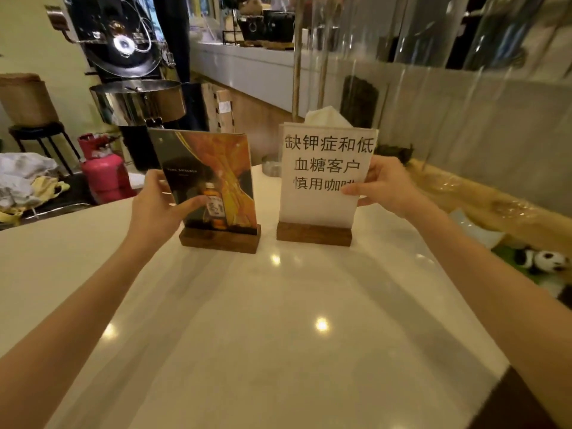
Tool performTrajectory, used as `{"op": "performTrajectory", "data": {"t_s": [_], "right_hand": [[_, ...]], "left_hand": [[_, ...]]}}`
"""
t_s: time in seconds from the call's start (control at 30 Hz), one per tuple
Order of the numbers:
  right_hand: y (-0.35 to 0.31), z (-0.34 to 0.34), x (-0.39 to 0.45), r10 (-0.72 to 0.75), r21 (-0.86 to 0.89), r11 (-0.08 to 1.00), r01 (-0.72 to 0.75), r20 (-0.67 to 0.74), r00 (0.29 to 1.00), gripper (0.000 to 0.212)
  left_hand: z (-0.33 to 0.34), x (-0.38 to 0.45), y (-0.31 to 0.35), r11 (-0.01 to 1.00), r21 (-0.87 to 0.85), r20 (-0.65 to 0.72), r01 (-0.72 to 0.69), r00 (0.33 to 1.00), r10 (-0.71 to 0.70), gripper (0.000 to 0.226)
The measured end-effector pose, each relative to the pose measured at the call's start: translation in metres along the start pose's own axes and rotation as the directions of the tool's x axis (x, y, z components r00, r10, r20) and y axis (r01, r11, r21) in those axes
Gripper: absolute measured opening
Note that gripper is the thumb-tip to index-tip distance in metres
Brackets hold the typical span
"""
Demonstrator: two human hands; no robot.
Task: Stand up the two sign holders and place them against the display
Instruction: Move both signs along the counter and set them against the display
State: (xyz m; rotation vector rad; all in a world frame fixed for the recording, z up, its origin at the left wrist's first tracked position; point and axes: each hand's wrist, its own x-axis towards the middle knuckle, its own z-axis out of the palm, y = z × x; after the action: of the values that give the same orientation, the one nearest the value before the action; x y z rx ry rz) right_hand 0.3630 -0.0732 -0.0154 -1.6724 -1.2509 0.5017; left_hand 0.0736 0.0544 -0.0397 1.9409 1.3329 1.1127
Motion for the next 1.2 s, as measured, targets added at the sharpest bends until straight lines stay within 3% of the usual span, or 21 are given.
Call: {"op": "performTrajectory", "data": {"t_s": [0.27,0.5,0.8,1.2], "right_hand": [[0.034,-0.051,0.014,0.079,0.042,0.996,-0.074,-0.112,0.991,0.038],[0.067,-0.083,0.027,0.128,0.177,0.98,-0.09,-0.212,0.969,0.035],[0.082,-0.116,0.033,0.14,0.036,0.99,-0.137,-0.376,0.916,0.033],[0.094,-0.128,0.032,0.096,0.002,0.994,-0.111,-0.523,0.847,0.031]], "left_hand": [[0.083,0.049,0.034,0.998,-0.054,0.141,-0.025,0.989,0.032,0.06],[0.148,0.08,0.061,0.991,-0.128,0.23,-0.043,0.971,0.072,0.057],[0.213,0.11,0.086,0.969,-0.243,0.325,-0.043,0.938,0.123,0.053],[0.275,0.139,0.11,0.928,-0.368,0.388,-0.048,0.9,0.2,0.054]]}}
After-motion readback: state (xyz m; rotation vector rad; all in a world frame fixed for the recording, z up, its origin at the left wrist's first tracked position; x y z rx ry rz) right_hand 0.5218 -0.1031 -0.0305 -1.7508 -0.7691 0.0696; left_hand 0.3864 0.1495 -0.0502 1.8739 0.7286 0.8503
